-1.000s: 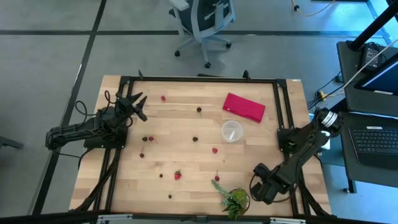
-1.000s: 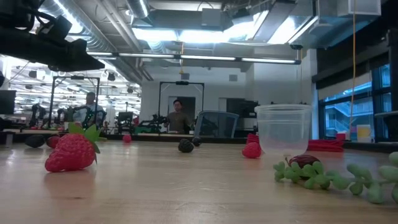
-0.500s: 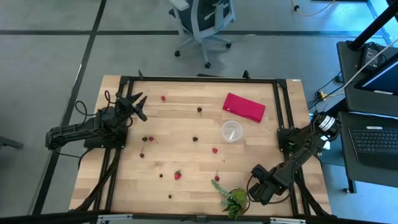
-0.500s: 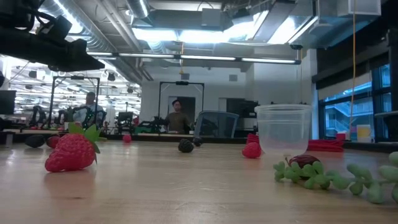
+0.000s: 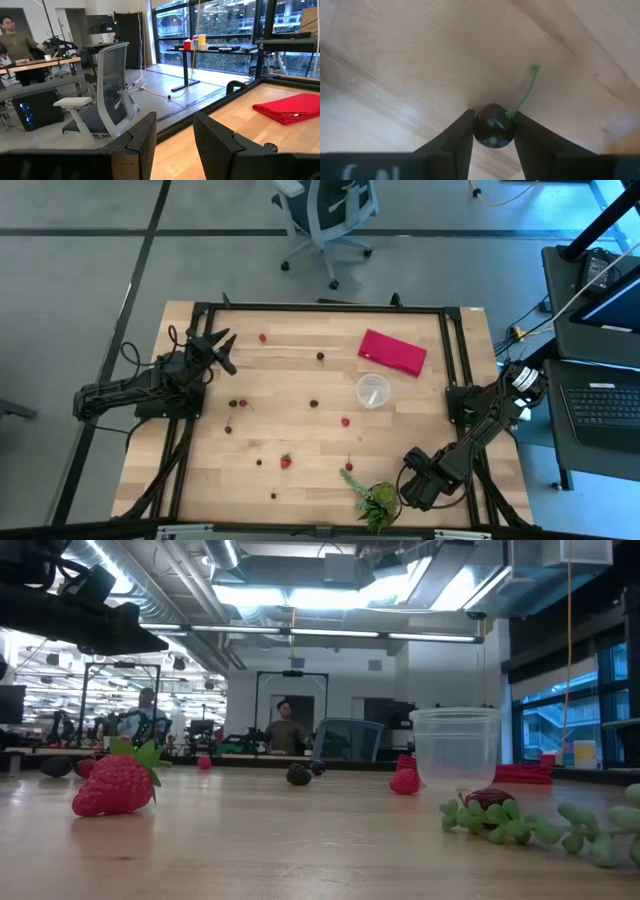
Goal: Pick and placing Produce into tupperware
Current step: Put the bottom black cherry into the transparent container
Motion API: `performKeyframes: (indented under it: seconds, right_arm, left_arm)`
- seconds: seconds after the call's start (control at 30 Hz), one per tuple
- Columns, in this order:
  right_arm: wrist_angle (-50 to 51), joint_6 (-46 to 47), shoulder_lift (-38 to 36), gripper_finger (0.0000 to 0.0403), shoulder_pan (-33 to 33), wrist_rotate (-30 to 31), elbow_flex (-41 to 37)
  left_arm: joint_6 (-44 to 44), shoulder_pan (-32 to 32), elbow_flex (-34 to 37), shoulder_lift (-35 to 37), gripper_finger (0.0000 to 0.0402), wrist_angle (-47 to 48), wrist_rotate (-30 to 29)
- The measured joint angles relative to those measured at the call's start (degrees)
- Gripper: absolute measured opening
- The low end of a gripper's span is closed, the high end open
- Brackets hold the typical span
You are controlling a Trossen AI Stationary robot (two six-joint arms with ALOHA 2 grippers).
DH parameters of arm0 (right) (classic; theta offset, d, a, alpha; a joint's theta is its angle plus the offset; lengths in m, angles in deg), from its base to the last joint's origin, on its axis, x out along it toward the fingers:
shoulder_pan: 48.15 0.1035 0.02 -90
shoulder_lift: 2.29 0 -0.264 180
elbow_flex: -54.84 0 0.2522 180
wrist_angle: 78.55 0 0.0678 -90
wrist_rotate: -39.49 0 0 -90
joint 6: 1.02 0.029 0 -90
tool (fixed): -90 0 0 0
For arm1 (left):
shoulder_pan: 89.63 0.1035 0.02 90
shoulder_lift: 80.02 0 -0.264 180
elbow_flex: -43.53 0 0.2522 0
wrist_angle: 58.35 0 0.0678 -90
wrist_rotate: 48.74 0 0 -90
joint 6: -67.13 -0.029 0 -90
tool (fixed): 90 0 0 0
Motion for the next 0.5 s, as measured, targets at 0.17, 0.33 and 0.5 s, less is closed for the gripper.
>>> performKeyframes:
  seconds: [0.17,0.33,0.5]
  right_arm:
    - [0.0,-0.2,0.0,0.0113,0.0,0.1,0.0]
    - [0.2,-0.6,-0.4,0.0114,-0.1,1.8,0.0]
    - [0.5,-4.6,-3.3,0.0119,-2.8,6.6,-0.2]
  left_arm:
    - [0.0,0.0,0.0,0.0,0.0124,0.0,0.0]
    - [0.0,0.0,0.0,0.0,0.0124,0.0,0.0]
    - [0.0,0.0,0.0,0.0,0.0124,0.0,0.0]
